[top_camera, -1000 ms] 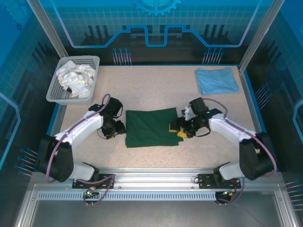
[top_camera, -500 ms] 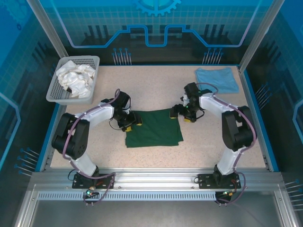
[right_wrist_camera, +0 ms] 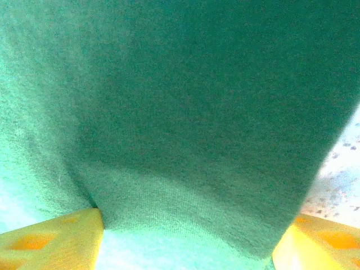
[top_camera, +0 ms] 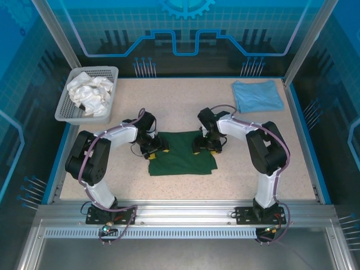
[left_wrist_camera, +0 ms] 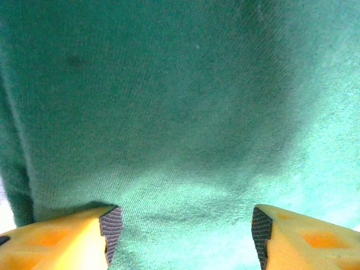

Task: Fold and stack the t-shirts

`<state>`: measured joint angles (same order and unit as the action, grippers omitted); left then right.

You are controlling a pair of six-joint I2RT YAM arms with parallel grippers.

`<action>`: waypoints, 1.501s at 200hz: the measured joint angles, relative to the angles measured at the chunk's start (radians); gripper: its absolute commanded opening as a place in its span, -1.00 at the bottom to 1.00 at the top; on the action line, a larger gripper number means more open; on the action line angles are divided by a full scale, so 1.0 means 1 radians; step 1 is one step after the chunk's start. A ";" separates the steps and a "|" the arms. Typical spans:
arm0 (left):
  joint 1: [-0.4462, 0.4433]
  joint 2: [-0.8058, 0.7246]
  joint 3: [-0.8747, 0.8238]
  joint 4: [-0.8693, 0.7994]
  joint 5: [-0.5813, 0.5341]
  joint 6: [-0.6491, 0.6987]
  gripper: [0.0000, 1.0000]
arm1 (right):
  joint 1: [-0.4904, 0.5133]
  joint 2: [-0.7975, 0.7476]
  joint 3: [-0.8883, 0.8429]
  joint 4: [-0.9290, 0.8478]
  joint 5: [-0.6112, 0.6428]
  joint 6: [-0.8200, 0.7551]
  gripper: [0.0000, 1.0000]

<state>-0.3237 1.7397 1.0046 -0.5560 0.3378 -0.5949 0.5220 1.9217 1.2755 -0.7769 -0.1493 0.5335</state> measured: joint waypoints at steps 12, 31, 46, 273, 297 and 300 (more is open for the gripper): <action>0.000 -0.003 -0.004 0.002 0.000 0.003 0.33 | 0.008 -0.010 -0.016 0.018 -0.026 0.011 0.38; 0.000 -0.004 -0.006 0.005 0.000 0.003 0.33 | 0.016 -0.024 -0.047 0.052 -0.069 0.042 0.13; 0.000 -0.004 -0.006 0.005 0.000 0.003 0.34 | 0.016 -0.024 -0.052 0.062 -0.088 0.063 -0.18; 0.056 -0.452 -0.150 -0.203 -0.108 -0.033 0.98 | -0.237 0.366 0.985 -0.315 0.618 -0.218 -1.00; 0.071 -0.454 -0.165 -0.203 -0.108 -0.032 0.98 | -0.264 0.366 1.049 -0.325 0.640 -0.254 -1.00; 0.072 -0.454 -0.166 -0.204 -0.108 -0.032 0.97 | -0.269 0.366 1.059 -0.326 0.641 -0.260 -1.00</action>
<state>-0.2520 1.2854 0.8383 -0.7597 0.2298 -0.6270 0.2527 2.2879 2.3341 -1.1030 0.4919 0.2737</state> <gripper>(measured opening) 0.988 0.083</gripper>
